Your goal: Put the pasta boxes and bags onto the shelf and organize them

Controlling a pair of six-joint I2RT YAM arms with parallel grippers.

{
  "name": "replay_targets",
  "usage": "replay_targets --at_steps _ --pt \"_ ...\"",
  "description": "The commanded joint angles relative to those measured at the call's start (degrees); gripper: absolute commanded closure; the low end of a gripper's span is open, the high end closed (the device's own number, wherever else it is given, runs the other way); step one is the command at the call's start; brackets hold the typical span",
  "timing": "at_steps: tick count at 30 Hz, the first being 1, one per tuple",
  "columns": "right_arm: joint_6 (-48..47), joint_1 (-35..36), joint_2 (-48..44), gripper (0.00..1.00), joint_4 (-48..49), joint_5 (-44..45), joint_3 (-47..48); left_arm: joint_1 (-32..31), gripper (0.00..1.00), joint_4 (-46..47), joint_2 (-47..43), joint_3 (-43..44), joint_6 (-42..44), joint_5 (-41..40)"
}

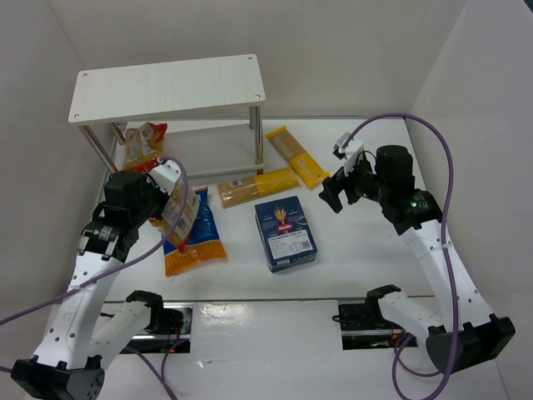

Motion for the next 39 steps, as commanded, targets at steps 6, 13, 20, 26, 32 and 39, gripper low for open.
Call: replay_targets --at_steps 6,13,20,26,32,39 --pt "1.3 -2.7 -1.7 0.04 3.7 -3.4 -1.0 -0.2 1.0 7.8 0.3 12.4 1.1 0.6" --pt "1.3 -3.8 -2.2 0.04 3.7 -3.9 -1.5 -0.2 1.0 12.3 2.0 9.8 1.7 0.6" --pt "1.3 -4.3 -2.2 0.04 4.2 -3.9 -2.6 -3.6 1.0 20.2 4.5 5.3 4.1 -5.9" --pt "1.3 -5.4 -1.1 0.04 4.2 -4.4 -3.1 -10.5 1.0 28.6 7.4 3.1 8.2 -17.1" --pt "1.8 -7.4 -0.6 0.04 4.2 -6.1 -3.1 -20.6 1.0 39.8 11.2 -0.4 17.2 -31.5" --pt "1.8 -8.4 -0.6 0.04 4.2 -6.1 -3.1 -29.8 1.0 57.5 15.8 -6.7 32.3 -42.2"
